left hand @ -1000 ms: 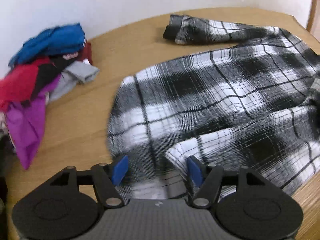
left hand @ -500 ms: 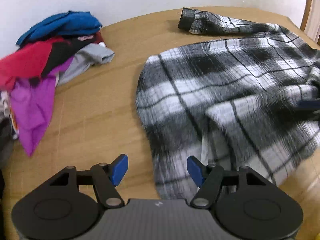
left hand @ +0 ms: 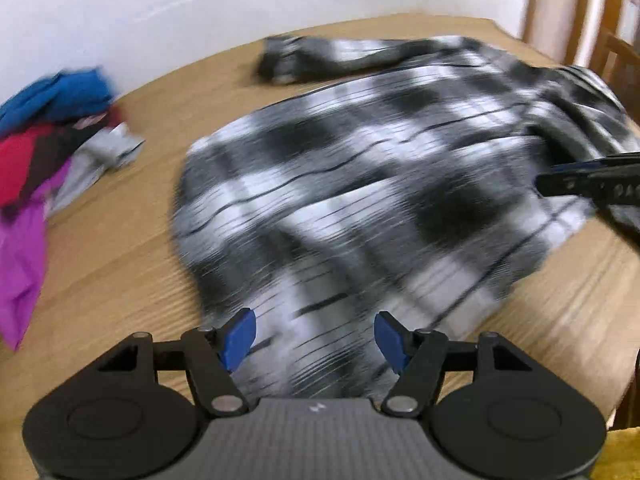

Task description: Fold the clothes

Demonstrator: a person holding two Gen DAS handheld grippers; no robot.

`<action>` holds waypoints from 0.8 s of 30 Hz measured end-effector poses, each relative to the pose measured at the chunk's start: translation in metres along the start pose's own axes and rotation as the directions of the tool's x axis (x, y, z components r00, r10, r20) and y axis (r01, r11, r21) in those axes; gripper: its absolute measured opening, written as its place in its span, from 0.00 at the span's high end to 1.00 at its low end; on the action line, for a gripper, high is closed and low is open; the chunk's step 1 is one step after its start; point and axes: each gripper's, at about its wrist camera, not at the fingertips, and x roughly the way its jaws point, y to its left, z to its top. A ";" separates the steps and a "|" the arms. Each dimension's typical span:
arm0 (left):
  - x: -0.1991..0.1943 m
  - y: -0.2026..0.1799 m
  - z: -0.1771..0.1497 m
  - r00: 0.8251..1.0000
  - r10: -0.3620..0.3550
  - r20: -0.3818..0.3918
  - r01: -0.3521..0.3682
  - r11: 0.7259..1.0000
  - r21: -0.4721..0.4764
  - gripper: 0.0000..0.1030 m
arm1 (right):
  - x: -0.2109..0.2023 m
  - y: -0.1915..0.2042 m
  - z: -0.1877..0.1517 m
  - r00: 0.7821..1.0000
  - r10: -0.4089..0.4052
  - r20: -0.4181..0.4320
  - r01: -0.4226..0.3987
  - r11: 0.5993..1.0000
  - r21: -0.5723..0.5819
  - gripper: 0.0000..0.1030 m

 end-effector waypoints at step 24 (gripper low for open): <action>0.020 -0.401 0.089 0.930 -0.368 0.017 0.321 0.833 0.451 0.32 | -0.076 -0.308 -0.070 0.980 0.157 -0.121 -0.139 0.979 0.150 0.83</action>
